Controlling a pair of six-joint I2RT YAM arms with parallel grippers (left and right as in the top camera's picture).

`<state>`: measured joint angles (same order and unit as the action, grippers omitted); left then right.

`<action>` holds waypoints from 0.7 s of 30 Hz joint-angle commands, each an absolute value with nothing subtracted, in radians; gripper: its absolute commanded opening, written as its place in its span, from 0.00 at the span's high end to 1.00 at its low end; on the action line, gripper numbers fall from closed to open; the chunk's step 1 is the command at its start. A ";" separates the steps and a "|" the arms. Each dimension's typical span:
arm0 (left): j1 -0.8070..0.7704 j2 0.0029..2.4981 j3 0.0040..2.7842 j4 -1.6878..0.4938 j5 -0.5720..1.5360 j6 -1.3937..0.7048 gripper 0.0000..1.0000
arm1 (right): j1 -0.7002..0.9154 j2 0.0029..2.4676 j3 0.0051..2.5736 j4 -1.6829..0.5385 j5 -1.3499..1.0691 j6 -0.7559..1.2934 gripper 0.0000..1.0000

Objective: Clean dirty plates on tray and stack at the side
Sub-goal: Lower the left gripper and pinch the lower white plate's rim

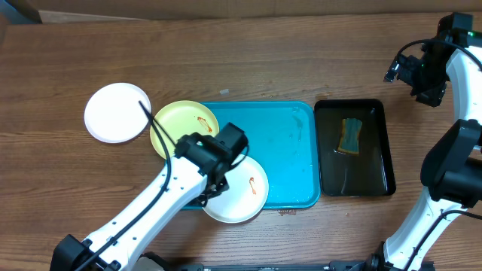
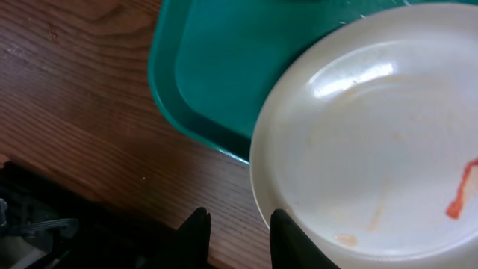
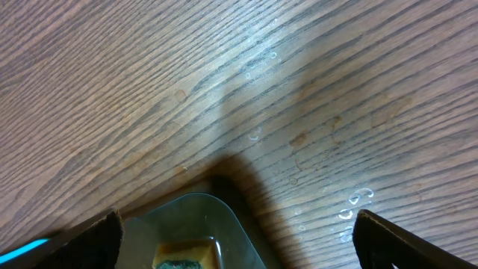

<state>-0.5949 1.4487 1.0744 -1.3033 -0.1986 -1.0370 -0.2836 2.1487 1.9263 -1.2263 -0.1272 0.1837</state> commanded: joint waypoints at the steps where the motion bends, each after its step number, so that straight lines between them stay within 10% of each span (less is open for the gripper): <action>1: -0.546 1.451 1.039 -1.280 -0.195 -1.062 0.71 | -0.287 2.123 1.944 -1.222 -0.133 0.187 0.00; 21: -0.511 1.451 0.892 -1.111 -0.032 -0.947 0.74 | -0.287 2.123 1.944 -1.222 -0.133 0.187 0.00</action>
